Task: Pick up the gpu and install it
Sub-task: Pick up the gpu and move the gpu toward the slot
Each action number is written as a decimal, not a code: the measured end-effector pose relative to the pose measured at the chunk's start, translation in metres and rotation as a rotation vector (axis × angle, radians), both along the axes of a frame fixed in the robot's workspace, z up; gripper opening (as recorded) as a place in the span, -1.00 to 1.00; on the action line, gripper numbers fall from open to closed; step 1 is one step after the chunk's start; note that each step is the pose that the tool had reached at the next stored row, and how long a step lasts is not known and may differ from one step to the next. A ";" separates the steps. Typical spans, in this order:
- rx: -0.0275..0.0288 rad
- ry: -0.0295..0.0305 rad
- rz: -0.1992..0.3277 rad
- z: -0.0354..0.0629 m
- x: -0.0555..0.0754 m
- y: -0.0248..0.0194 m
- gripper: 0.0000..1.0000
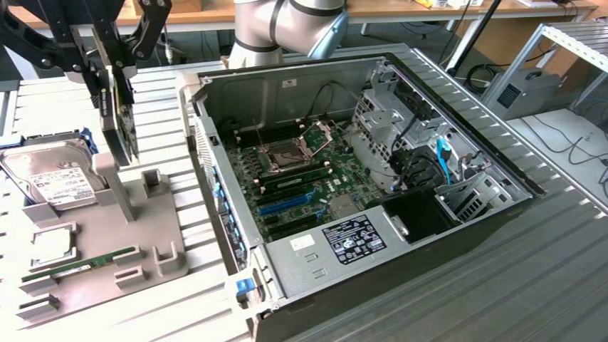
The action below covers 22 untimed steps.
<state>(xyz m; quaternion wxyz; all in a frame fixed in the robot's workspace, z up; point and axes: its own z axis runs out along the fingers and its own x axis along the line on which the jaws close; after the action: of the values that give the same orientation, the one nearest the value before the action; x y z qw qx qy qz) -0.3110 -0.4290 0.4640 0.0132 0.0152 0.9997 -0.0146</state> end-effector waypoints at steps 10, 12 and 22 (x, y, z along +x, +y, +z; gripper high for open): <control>-0.0002 0.0001 0.000 0.0002 0.005 0.0001 -0.45; -0.0001 0.0001 0.000 0.0001 0.010 0.0000 -0.45; -0.0002 0.0000 0.000 0.0001 0.053 0.0000 -0.45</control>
<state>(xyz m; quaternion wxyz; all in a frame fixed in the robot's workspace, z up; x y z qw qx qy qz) -0.2576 -0.4290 0.4641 0.0132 0.0152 0.9997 -0.0147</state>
